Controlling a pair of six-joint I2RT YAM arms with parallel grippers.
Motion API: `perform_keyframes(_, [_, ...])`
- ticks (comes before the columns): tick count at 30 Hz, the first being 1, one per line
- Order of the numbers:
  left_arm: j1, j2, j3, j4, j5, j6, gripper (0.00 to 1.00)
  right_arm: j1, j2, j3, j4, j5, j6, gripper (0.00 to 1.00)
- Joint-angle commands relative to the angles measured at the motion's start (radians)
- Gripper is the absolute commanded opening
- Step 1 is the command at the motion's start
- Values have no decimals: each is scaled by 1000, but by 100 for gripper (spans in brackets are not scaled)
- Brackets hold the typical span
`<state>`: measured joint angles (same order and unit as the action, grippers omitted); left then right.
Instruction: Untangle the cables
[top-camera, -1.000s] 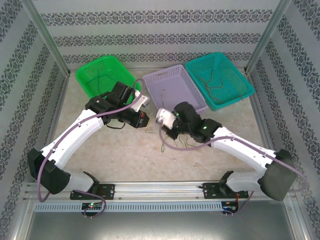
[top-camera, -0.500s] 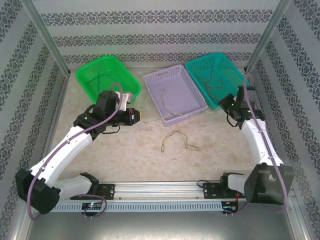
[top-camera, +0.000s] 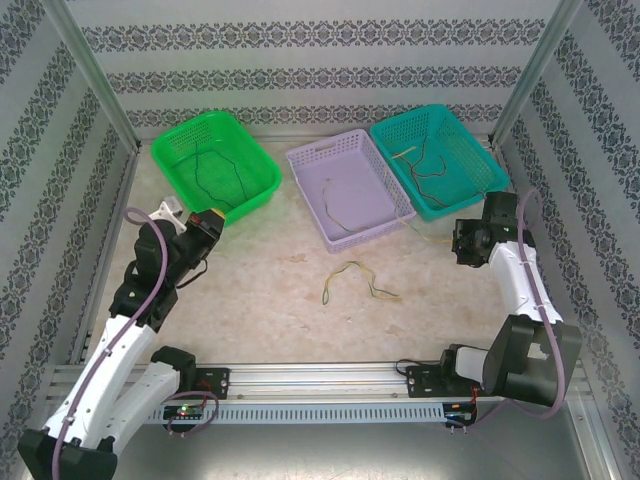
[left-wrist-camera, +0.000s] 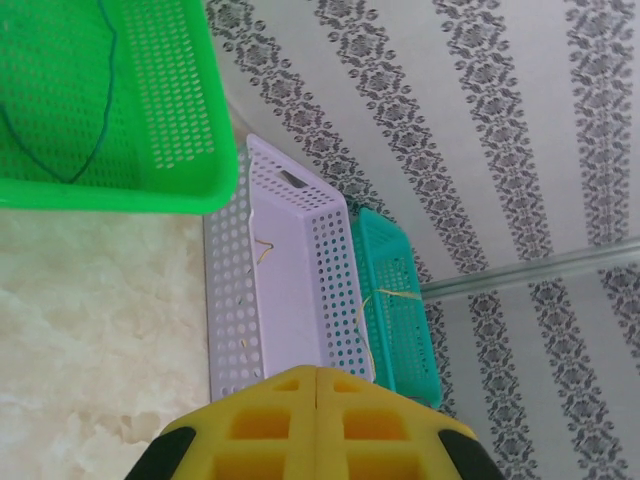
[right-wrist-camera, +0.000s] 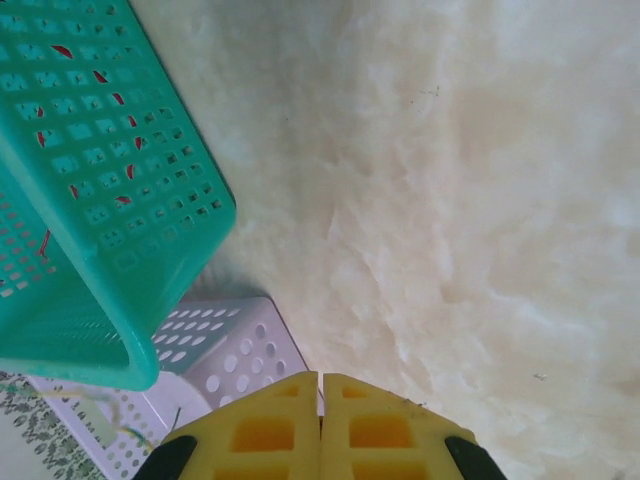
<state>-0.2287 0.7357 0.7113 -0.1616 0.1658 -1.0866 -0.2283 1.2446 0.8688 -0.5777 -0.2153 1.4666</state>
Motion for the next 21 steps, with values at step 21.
perform_keyframes(21, [-255,438,409,-41,107,113,28,277,75,273,-48,218,-130,0])
